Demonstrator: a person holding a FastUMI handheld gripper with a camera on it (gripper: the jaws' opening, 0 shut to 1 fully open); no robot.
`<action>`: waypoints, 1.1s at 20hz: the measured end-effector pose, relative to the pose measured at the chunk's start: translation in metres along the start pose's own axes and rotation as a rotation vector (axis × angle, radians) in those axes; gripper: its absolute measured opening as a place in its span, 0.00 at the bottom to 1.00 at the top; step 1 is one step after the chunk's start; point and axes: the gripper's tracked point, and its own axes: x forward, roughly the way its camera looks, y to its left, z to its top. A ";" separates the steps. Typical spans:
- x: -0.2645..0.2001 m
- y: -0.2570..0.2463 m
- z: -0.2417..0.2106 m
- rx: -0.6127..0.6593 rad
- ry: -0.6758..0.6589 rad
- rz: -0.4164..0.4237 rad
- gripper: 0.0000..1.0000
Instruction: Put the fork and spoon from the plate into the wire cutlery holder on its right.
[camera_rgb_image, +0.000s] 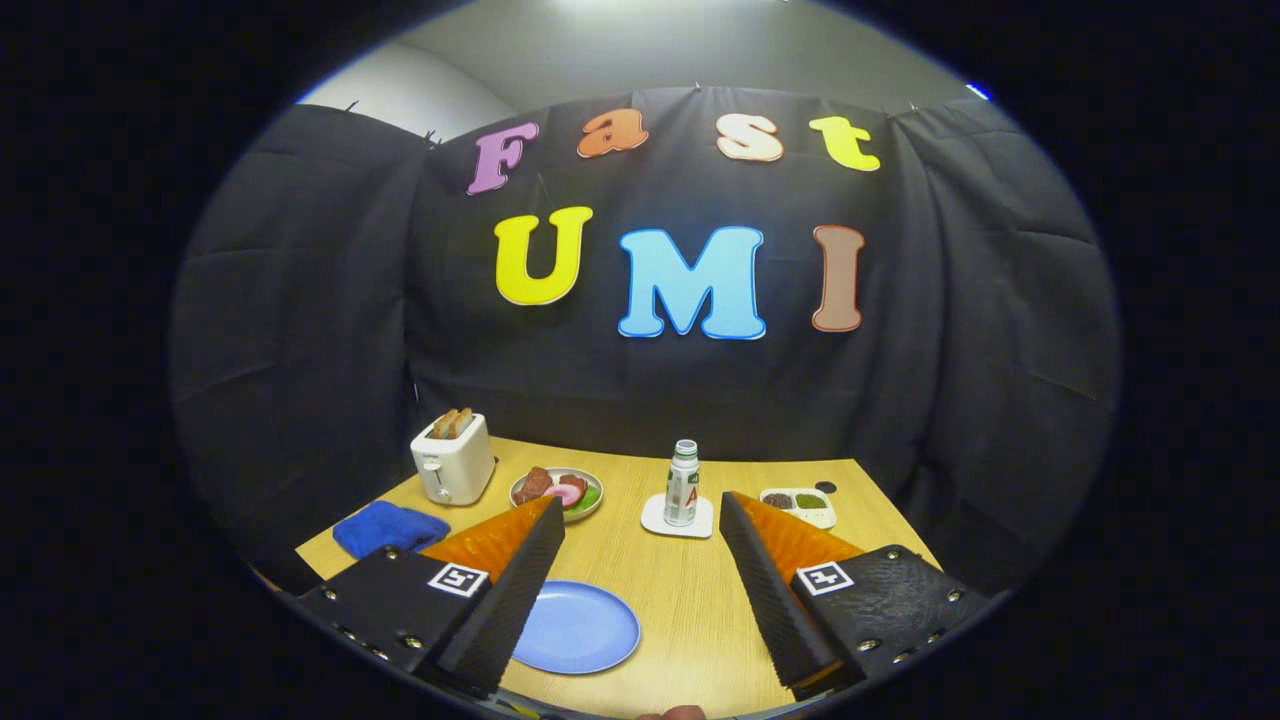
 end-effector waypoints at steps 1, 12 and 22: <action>-0.004 -0.003 0.006 -0.020 -0.035 -0.021 0.96; -0.015 0.025 -0.011 0.052 -0.136 -0.082 0.96; -0.021 0.076 0.022 -0.008 -0.281 0.051 0.96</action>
